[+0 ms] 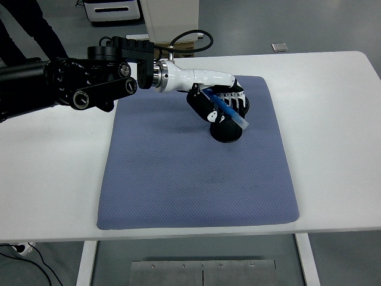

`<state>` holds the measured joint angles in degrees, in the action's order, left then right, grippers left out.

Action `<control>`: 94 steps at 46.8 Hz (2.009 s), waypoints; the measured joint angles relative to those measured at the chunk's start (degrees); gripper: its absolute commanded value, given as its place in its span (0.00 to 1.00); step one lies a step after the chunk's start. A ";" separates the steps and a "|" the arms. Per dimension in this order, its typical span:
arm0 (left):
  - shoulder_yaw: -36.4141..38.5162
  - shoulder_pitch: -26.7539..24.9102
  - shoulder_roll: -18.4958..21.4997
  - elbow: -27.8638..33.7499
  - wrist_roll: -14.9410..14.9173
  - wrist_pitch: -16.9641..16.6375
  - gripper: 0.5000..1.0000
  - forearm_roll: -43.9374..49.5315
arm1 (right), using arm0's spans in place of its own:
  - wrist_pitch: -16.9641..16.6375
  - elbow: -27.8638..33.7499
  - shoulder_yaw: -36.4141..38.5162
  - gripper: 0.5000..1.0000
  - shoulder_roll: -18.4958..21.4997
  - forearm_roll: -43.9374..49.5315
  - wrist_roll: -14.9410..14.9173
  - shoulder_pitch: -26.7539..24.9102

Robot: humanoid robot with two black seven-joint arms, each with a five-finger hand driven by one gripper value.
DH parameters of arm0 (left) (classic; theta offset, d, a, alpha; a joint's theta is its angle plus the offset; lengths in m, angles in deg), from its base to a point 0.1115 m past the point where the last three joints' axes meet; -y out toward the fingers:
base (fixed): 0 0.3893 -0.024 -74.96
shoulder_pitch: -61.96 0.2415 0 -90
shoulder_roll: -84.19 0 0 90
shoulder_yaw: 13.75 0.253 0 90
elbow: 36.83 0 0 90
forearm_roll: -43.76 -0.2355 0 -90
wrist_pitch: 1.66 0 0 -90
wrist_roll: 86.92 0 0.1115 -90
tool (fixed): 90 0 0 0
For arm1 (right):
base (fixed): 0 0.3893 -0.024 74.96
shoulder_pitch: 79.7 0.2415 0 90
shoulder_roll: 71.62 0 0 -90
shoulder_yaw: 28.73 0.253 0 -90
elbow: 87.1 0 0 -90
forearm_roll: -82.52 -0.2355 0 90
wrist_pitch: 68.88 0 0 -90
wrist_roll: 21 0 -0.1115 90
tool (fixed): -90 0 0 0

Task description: Left hand places marker in pen holder

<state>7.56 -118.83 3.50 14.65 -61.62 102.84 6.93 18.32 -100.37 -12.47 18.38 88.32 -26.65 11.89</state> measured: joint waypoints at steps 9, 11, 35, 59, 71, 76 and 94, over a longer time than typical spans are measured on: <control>-1.14 1.93 -1.16 -0.82 0.08 -0.18 0.01 4.41 | -0.01 -0.02 0.00 1.00 0.01 0.00 0.00 -0.02; -1.44 2.25 -1.35 -1.11 0.08 -0.18 0.01 5.37 | -0.01 -0.02 0.00 1.00 0.00 0.00 0.00 0.00; -3.80 7.83 -3.48 -5.48 1.36 -2.32 0.01 12.07 | -0.01 -0.02 0.00 1.00 0.01 -0.03 0.00 -0.01; -7.99 11.36 -5.46 -8.60 1.69 -4.87 0.02 19.74 | -0.01 -0.01 0.00 1.00 0.00 0.00 0.01 -0.01; -8.52 12.30 -7.79 -8.83 1.69 -7.09 0.03 24.96 | -0.01 -0.04 0.00 1.00 0.00 0.01 0.01 -0.01; -9.51 13.26 -8.65 -8.86 1.69 -7.45 0.04 26.30 | -0.01 -0.03 0.00 1.00 0.00 0.00 0.01 -0.01; -12.29 16.71 -9.32 -9.12 3.00 -8.99 0.10 32.59 | -0.01 -0.03 0.00 1.00 0.00 0.00 0.01 -0.01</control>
<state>-4.73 -102.12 -5.82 5.52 -58.62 93.84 39.52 18.31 -100.40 -12.47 18.38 88.32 -26.63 11.88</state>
